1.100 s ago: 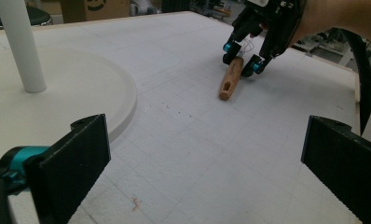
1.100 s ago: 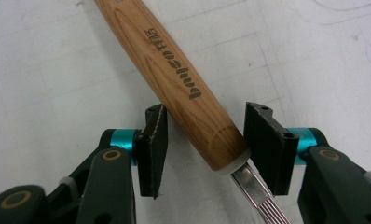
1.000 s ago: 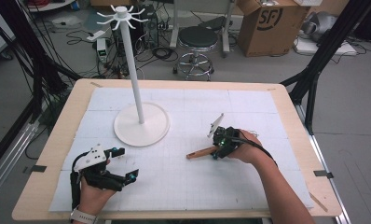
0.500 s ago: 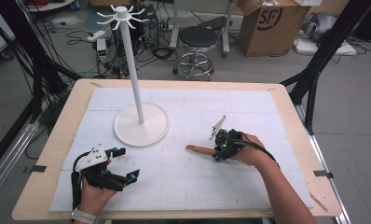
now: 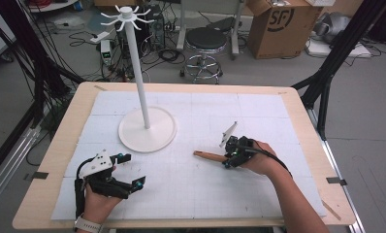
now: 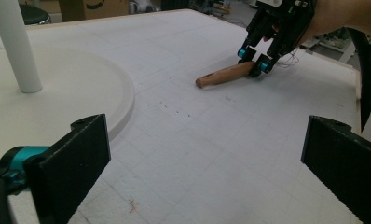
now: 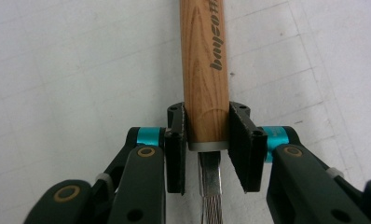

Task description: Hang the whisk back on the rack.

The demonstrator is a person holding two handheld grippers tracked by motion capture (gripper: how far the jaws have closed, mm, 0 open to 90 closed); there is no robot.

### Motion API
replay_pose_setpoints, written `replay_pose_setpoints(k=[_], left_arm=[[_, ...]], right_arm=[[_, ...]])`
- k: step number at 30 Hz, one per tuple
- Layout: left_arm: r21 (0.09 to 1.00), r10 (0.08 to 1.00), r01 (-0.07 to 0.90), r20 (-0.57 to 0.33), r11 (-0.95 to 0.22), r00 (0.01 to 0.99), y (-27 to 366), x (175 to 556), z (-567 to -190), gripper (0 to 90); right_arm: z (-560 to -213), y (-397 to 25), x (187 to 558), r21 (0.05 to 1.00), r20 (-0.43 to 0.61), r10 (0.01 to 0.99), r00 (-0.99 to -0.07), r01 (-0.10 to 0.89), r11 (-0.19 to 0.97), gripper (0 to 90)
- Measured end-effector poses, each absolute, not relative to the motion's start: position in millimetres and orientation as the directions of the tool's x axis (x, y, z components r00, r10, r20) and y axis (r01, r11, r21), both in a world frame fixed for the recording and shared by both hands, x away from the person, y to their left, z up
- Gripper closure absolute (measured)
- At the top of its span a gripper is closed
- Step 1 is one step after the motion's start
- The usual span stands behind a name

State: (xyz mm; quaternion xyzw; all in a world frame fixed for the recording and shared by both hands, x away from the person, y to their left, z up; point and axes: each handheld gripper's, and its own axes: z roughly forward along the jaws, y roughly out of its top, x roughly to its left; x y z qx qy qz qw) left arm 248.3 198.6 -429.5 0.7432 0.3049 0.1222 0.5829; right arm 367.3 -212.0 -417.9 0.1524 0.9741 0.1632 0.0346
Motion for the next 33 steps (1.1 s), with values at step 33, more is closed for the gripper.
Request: replay_pose_setpoints(k=[33], left_arm=[[0.941, 0.597, 0.311, -0.174, -0.134, 0.783, 198, 249, -429, 1.7]], right_arm=[[-332, -235, 361, 0.808, 0.053, 0.373, -0.926, 0.259, 0.528, 70.6]])
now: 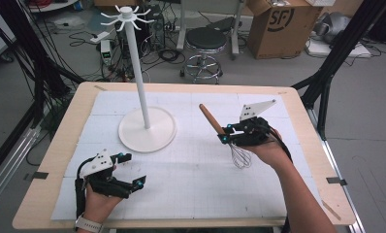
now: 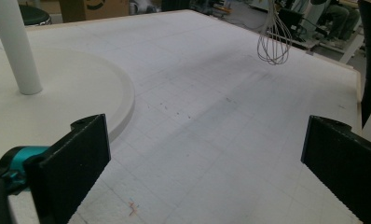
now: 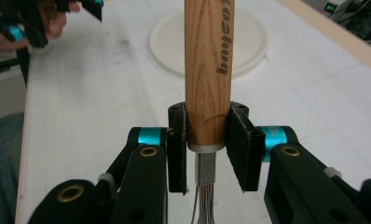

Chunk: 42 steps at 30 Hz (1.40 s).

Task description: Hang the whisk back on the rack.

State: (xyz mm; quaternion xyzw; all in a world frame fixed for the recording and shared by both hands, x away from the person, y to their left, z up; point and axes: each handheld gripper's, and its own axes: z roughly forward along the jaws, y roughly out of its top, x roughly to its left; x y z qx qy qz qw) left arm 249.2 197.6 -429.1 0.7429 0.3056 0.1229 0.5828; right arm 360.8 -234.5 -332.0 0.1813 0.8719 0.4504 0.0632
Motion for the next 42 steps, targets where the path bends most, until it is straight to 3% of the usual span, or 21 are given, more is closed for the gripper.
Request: replay_pose_setpoints(k=[8, 42], left_arm=[[0.942, 0.595, 0.310, -0.178, -0.127, 0.784, 198, 249, -429, 1.7], [0.943, 0.586, 0.307, -0.175, -0.132, 0.791, 196, 249, -429, 1.7]], right_arm=[[-310, -226, 364, 0.858, 0.054, 0.372, -0.927, 0.234, 0.457, 70.6], [-232, -164, 397, 0.924, -0.004, 0.335, -0.942, 0.124, 0.361, 70.6]])
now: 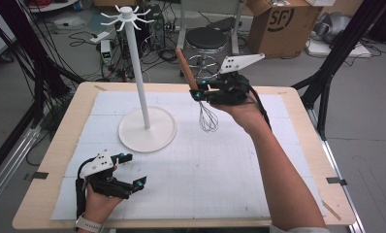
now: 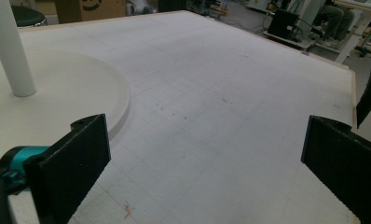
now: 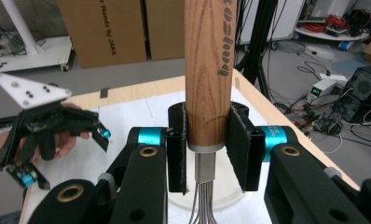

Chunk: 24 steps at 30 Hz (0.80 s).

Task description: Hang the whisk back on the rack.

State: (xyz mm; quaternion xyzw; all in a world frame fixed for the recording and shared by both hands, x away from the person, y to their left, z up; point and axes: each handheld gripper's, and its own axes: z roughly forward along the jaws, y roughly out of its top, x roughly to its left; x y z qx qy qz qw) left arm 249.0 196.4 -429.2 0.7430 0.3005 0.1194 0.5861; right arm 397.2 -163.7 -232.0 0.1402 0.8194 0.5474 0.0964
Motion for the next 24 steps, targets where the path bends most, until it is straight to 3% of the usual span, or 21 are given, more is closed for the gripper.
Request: replay_pose_setpoints(k=[24], left_arm=[[0.944, 0.575, 0.301, -0.171, -0.137, 0.800, 196, 251, -430, 1.7]], right_arm=[[-186, -144, 428, 0.902, -0.084, 0.325, -0.942, 0.066, 0.426, 70.6]])
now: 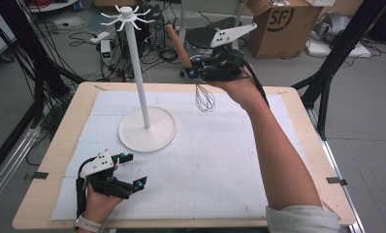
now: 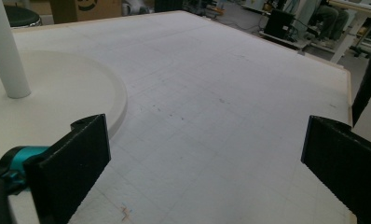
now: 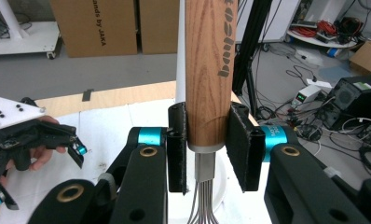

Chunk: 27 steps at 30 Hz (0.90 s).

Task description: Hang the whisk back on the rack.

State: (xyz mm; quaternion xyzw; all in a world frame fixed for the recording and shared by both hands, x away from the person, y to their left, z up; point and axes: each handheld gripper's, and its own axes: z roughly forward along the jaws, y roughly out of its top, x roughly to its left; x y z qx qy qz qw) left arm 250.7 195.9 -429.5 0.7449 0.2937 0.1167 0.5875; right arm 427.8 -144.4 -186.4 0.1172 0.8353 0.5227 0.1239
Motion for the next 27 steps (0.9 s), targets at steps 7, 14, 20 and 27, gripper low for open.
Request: replay_pose_setpoints(k=[7, 14, 20, 27], left_arm=[[0.943, 0.575, 0.305, -0.176, -0.135, 0.799, 196, 250, -430, 1.7], [0.944, 0.574, 0.303, -0.175, -0.134, 0.800, 196, 251, -429, 1.7], [0.943, 0.576, 0.307, -0.181, -0.128, 0.797, 196, 251, -430, 1.7], [0.944, 0.575, 0.302, -0.176, -0.130, 0.799, 197, 251, -430, 1.7]], right_arm=[[-173, -135, 434, 0.894, -0.115, 0.331, -0.937, 0.048, 0.446, 70.7], [-166, -125, 439, 0.884, -0.132, 0.335, -0.933, 0.042, 0.465, 70.7], [-164, -116, 442, 0.874, -0.146, 0.345, -0.927, 0.043, 0.484, 70.7], [-161, -109, 444, 0.867, -0.156, 0.353, -0.923, 0.043, 0.496, 70.7]])
